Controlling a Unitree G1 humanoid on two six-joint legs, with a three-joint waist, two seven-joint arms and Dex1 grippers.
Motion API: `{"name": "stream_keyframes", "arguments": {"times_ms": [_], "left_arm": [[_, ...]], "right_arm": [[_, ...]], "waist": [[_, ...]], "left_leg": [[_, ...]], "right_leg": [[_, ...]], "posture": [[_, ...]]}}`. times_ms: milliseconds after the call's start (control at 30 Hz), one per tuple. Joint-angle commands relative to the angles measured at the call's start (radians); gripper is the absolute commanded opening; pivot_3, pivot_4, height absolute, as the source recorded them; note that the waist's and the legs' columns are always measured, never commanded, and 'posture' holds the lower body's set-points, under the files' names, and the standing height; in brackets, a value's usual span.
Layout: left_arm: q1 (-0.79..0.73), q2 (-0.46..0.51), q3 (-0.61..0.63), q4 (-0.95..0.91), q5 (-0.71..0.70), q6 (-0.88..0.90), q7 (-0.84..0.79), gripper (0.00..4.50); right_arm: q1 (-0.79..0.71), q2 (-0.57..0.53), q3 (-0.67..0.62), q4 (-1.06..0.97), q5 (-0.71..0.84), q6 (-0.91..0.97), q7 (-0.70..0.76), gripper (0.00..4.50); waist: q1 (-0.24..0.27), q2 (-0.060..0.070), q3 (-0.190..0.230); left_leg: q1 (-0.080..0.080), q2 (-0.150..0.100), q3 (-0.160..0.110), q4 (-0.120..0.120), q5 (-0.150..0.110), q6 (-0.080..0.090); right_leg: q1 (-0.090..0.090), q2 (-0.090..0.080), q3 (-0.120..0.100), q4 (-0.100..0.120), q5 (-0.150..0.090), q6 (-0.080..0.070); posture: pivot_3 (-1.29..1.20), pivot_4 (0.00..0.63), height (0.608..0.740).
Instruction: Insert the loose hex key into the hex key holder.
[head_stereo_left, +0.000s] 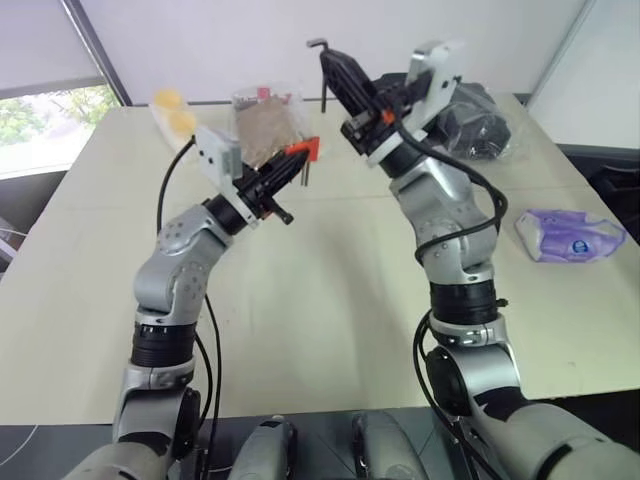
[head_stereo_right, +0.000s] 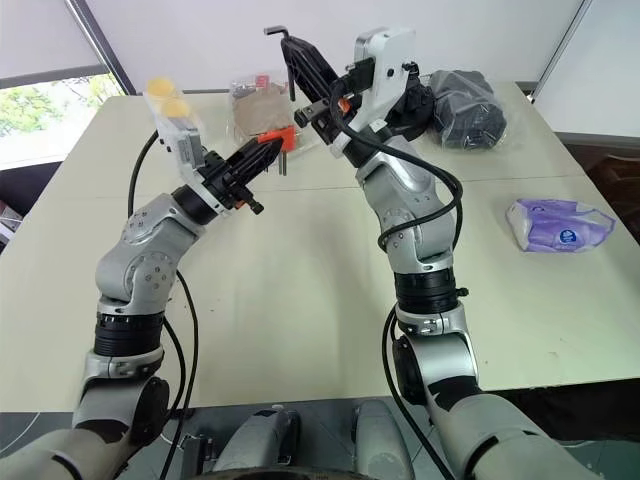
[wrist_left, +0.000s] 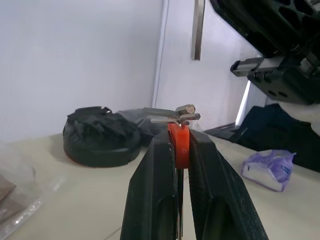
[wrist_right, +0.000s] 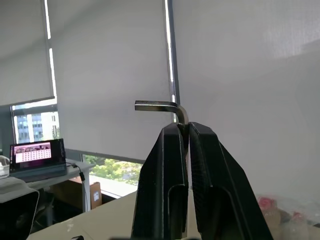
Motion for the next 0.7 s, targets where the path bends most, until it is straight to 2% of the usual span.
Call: {"name": "stream_keyframes", "arguments": {"times_ms": [33, 700], "left_arm": [[-0.034, -0.005, 0.013, -0.026, -0.015, -0.014, 0.007, 0.00], [-0.050, -0.002, 0.012, -0.039, -0.023, -0.014, 0.011, 0.00]], "right_arm": [[-0.012, 0.015, -0.002, -0.043, 0.014, -0.002, -0.009, 0.02], [-0.008, 0.006, -0.007, -0.028, 0.000, -0.009, -0.013, 0.02]], "waist": [[0.000, 0.000, 0.000], [0.000, 0.000, 0.000]], "left_leg": [[0.000, 0.000, 0.000, 0.000, 0.000, 0.000], [0.000, 0.000, 0.000, 0.000, 0.000, 0.000]], "right_leg": [[0.000, 0.000, 0.000, 0.000, 0.000, 0.000], [0.000, 0.000, 0.000, 0.000, 0.000, 0.000]], "posture": [[0.00, 0.150, 0.740], [0.00, 0.150, 0.740]]}}
